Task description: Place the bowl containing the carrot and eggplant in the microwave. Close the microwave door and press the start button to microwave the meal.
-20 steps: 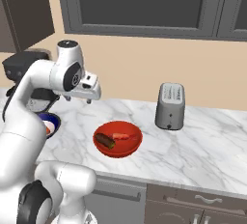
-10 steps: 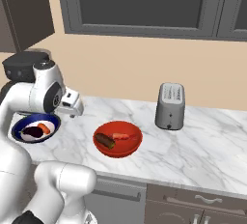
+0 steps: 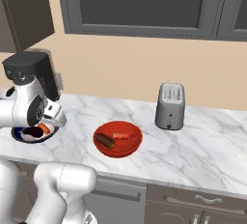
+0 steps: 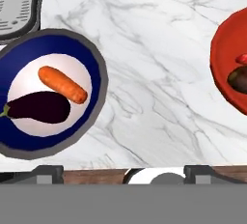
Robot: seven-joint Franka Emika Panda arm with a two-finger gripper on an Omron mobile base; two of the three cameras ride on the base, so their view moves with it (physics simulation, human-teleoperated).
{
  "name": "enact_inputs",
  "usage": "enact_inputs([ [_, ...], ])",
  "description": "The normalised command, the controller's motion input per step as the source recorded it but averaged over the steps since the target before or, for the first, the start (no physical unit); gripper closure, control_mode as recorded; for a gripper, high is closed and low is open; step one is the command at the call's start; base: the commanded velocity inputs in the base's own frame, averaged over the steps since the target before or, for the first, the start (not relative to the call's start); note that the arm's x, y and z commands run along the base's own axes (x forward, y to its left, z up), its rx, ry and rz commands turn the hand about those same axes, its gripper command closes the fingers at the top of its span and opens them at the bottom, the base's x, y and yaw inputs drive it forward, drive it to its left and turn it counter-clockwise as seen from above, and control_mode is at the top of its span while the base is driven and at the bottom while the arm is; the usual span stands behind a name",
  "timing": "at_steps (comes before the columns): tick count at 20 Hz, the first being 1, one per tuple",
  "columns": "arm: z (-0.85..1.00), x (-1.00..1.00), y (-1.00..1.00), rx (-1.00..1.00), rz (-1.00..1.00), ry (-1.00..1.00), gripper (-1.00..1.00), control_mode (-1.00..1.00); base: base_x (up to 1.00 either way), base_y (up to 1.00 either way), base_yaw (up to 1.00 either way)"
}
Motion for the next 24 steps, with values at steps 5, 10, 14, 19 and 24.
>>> enact_inputs([
  [5,-0.13,0.15,0.16,0.04,0.00,0.14,-1.00,-1.00,0.00,0.00,0.00],
  [10,-0.20,0.27,0.14,0.06,0.00,0.13,-1.00,-1.00,0.00,0.00,0.00],
  [14,-0.31,0.30,0.09,0.09,0.00,0.08,-1.00,-1.00,0.00,0.00,0.00],
  [19,-0.40,0.26,0.07,0.08,0.02,0.00,-1.00,-1.00,0.00,0.00,0.00],
  [24,-0.45,0.18,0.10,0.05,0.03,0.00,-1.00,-1.00,0.00,0.00,0.00],
])
